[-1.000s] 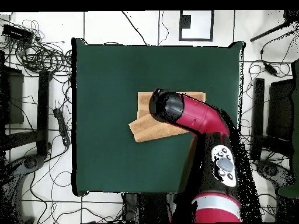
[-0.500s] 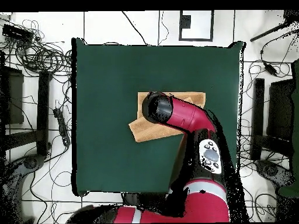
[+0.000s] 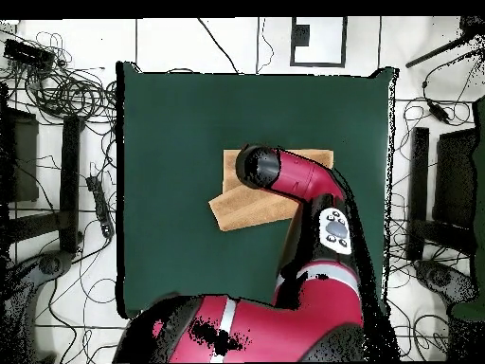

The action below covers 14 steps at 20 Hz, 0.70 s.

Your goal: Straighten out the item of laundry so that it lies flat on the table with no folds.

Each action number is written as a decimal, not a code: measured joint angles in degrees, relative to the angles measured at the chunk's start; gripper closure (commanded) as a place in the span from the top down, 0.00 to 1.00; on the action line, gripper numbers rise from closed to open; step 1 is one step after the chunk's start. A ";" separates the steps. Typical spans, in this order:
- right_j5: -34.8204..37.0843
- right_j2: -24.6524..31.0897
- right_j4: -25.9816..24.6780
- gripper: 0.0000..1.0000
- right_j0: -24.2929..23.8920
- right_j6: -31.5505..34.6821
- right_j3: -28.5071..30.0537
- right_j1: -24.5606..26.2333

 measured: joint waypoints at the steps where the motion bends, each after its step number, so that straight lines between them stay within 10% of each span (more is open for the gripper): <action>1: 0.02 0.00 -0.01 0.00 -0.06 0.00 -0.52 0.41; 14: 6.92 -0.01 -0.01 0.00 -2.14 0.00 -10.25 4.98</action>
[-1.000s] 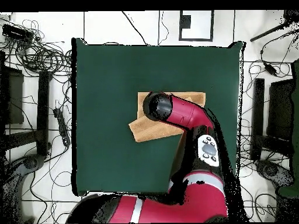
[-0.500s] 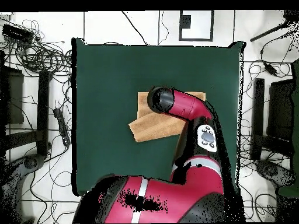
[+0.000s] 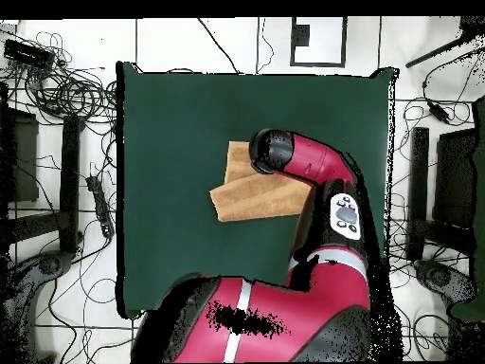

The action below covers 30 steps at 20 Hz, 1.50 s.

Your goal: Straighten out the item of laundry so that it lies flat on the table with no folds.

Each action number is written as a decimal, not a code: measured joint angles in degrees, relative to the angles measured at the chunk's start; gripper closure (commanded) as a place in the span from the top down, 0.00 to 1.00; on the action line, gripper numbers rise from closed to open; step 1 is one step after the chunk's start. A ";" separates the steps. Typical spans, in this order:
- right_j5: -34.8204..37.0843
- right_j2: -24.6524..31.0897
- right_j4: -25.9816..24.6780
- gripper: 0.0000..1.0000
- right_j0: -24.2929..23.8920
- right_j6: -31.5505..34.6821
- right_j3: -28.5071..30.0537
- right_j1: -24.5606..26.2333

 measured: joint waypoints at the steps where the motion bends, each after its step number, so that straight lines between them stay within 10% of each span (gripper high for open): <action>1: 0.43 0.00 -0.01 0.00 -0.17 0.00 -0.46 0.15; 30: -1.71 0.19 -0.52 0.00 -2.04 0.00 2.77 -8.09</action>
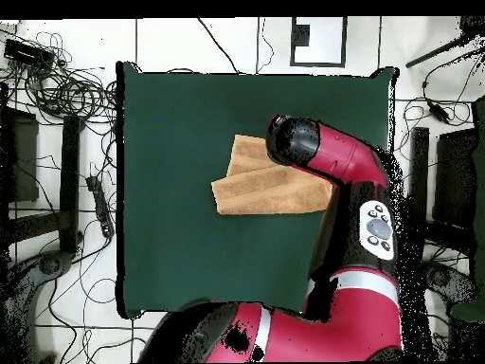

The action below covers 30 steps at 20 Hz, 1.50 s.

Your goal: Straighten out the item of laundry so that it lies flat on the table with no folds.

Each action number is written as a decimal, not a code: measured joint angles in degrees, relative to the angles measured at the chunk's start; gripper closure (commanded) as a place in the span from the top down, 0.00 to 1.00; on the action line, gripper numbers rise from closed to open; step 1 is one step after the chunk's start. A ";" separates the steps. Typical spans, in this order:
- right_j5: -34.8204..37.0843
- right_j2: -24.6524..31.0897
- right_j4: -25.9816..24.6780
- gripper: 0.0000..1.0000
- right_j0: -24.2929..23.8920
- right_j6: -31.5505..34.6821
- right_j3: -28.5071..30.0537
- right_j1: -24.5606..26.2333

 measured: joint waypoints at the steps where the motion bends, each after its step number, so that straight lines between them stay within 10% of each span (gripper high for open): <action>1: -0.60 0.00 -0.02 0.00 0.22 0.00 0.38 -0.22; 30: -4.98 0.74 -4.30 0.00 -0.45 0.00 11.74 -6.24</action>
